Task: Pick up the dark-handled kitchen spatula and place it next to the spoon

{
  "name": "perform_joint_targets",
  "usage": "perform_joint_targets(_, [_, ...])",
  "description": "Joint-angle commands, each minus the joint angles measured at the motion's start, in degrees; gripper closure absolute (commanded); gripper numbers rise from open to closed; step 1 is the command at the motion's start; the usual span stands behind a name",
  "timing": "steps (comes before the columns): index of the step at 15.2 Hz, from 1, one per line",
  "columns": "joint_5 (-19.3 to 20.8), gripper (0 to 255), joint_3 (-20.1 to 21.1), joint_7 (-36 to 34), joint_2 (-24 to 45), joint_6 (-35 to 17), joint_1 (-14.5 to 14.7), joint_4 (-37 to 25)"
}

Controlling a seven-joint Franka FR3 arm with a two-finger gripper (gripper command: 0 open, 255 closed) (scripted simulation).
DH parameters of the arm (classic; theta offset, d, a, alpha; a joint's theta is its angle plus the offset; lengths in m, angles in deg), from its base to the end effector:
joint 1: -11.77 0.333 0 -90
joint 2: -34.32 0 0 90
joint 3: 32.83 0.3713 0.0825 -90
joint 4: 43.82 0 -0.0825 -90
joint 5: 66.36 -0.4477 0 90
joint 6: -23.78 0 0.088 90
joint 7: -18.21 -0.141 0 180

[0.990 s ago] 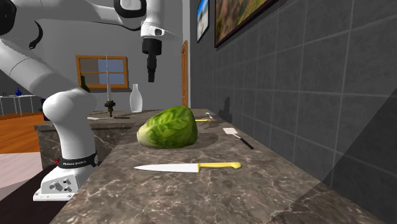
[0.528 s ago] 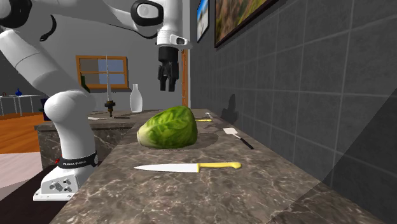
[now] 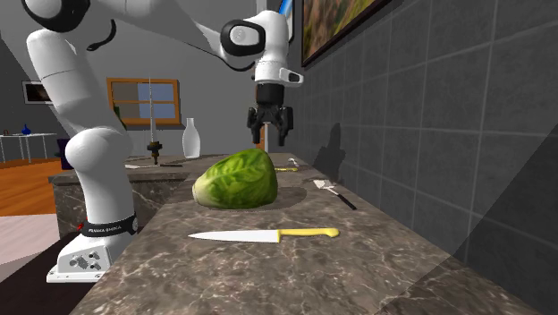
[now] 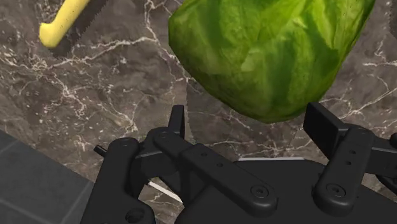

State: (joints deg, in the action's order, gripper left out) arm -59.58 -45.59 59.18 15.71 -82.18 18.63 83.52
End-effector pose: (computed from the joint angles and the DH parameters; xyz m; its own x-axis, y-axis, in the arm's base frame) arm 0.4884 -0.0697 0.4962 0.7874 0.6126 -0.0687 0.6138 -0.7895 -0.0050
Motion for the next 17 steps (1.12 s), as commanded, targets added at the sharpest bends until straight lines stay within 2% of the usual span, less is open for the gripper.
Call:
perform_joint_targets(1, [-0.3,0,-1.3,5.6,4.6,-2.5,0.7,-2.5])
perform_joint_targets(9, [-3.9,0,-2.3,24.8,22.0,-8.4,2.6,-14.6])
perform_joint_targets(17, [-6.9,0,1.0,41.0,38.0,-10.7,2.4,-29.1])
